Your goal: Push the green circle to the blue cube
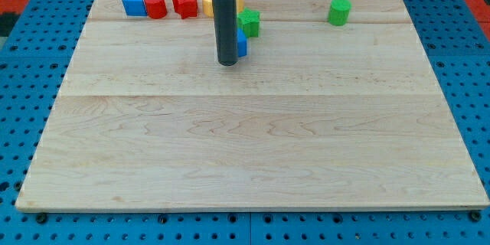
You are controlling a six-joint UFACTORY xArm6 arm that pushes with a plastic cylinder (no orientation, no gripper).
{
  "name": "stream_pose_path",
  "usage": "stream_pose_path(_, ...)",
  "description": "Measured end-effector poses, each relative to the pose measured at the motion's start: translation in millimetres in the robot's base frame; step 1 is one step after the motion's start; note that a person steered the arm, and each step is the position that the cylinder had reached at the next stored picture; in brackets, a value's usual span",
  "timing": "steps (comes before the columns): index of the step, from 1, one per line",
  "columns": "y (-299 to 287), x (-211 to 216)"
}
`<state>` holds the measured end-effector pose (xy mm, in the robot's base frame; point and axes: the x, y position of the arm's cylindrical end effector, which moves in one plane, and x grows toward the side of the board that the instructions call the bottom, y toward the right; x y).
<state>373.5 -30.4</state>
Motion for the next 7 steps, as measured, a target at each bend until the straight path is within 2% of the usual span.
stream_pose_path(1,7.2,2.9)
stream_pose_path(2,103.3,18.3)
stream_pose_path(3,164.7,-3.7)
stream_pose_path(5,287.3,-85.7)
stream_pose_path(6,263.4,-128.5)
stream_pose_path(7,211.1,-117.2)
